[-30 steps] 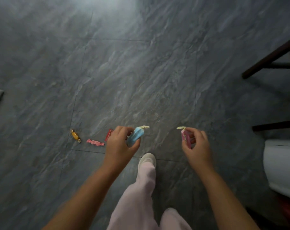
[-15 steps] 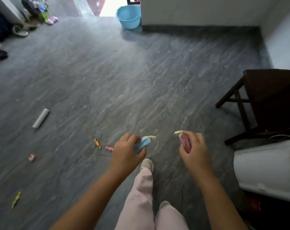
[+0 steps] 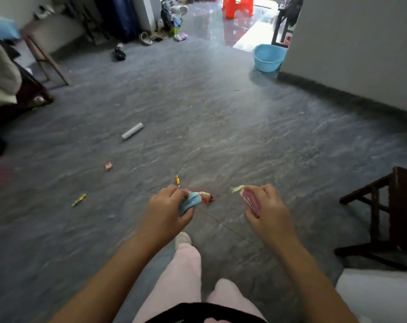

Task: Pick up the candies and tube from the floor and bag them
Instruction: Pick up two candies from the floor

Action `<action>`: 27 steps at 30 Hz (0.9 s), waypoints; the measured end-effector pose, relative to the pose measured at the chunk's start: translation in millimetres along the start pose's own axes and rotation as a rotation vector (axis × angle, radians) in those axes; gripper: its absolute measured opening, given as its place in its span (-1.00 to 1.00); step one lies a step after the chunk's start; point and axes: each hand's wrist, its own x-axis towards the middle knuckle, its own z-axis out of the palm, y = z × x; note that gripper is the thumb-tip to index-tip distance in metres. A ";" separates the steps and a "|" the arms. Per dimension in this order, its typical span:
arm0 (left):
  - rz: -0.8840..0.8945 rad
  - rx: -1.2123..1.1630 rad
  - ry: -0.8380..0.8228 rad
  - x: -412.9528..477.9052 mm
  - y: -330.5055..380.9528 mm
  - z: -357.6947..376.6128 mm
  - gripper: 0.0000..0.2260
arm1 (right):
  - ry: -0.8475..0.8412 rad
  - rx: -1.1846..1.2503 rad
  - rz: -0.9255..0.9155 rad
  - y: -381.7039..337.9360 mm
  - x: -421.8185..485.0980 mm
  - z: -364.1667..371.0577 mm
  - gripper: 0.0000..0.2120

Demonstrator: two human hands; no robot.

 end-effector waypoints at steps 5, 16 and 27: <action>-0.201 0.005 0.128 -54.4 -43.8 -42.1 -0.71 | -0.142 0.034 -0.175 -61.0 8.3 25.0 -0.62; -0.715 -0.011 0.419 -202.9 -200.5 -141.6 -0.67 | -0.392 0.130 -0.511 -255.5 25.2 198.9 -0.70; -1.053 0.015 0.673 -336.7 -382.9 -247.9 -0.68 | -0.645 0.152 -0.611 -480.9 12.3 382.1 -0.70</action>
